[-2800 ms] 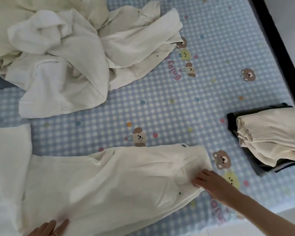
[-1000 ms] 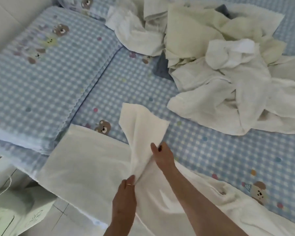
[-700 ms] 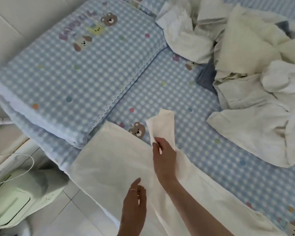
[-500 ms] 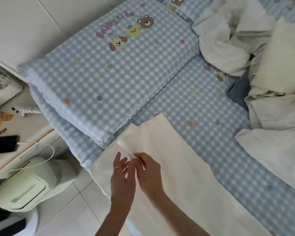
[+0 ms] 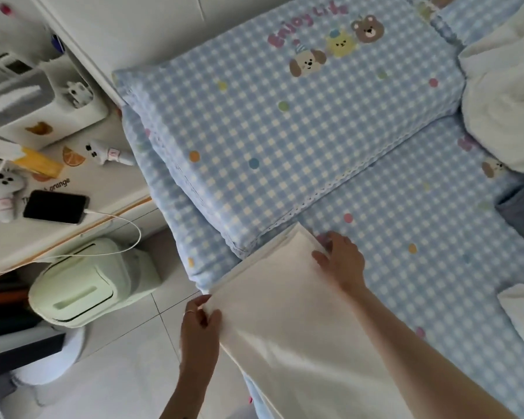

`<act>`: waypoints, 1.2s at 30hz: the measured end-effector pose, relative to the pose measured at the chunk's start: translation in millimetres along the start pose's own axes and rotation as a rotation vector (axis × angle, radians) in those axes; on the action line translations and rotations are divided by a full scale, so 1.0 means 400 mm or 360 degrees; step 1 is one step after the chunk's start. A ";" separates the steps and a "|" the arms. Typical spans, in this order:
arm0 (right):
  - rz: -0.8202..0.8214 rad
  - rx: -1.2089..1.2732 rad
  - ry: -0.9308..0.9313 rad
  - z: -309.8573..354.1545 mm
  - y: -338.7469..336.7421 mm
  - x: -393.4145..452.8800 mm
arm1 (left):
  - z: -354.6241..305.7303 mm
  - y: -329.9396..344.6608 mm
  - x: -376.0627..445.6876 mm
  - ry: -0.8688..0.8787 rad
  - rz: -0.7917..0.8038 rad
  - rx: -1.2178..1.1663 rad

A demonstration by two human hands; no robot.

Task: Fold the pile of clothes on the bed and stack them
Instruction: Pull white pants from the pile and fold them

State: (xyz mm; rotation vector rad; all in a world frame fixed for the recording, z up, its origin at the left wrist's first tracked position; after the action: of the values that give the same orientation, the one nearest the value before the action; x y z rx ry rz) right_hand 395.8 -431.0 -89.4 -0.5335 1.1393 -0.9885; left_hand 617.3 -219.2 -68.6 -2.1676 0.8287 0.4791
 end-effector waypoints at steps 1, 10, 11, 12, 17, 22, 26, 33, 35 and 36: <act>-0.0014 0.0045 -0.0023 0.014 -0.004 0.010 | -0.006 -0.004 0.011 0.0049 0.0036 0.0033; 0.0026 0.0310 -0.0186 0.055 0.004 0.034 | -0.032 0.018 0.057 0.0226 -0.0075 0.0110; 0.0027 0.0289 -0.0296 0.065 0.006 0.031 | -0.035 0.020 0.059 0.0261 -0.0090 0.0103; 0.0037 0.0279 -0.0397 0.074 0.008 0.030 | -0.041 0.023 0.061 0.0307 -0.0104 0.0100; 0.0180 0.0313 -0.0331 0.074 0.018 0.071 | -0.072 0.036 0.076 0.0414 -0.0127 0.0129; 0.0153 0.0464 -0.0222 0.059 -0.002 0.123 | -0.057 0.034 0.098 0.0299 -0.0047 0.0237; 0.0319 0.0374 -0.0124 0.031 0.026 0.127 | -0.086 0.049 0.126 0.0466 0.0282 0.0757; -0.0011 0.0568 -0.0122 0.023 -0.079 0.136 | -0.177 0.065 0.107 0.0603 0.0390 0.0530; -0.0159 0.0636 -0.0070 0.003 -0.108 0.131 | -0.194 0.091 0.114 0.0585 0.0350 0.0506; -0.0255 0.0619 -0.0101 -0.006 -0.116 0.116 | -0.185 0.099 0.120 0.0537 0.0311 0.0541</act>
State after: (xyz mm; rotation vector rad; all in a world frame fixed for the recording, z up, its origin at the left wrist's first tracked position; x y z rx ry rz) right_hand 380.4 -493.6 -77.2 -0.3416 0.8277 -1.2876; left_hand 630.0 -315.4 -68.3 -1.8828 1.2184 0.0541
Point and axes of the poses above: each hand's wrist, its own x-axis towards the middle knuckle, its own y-axis out of the palm, z = x × y, the point moved 5 cm from there along x, towards the middle knuckle, and after that the axes turned 3 degrees about -z, right-handed, at the moved point
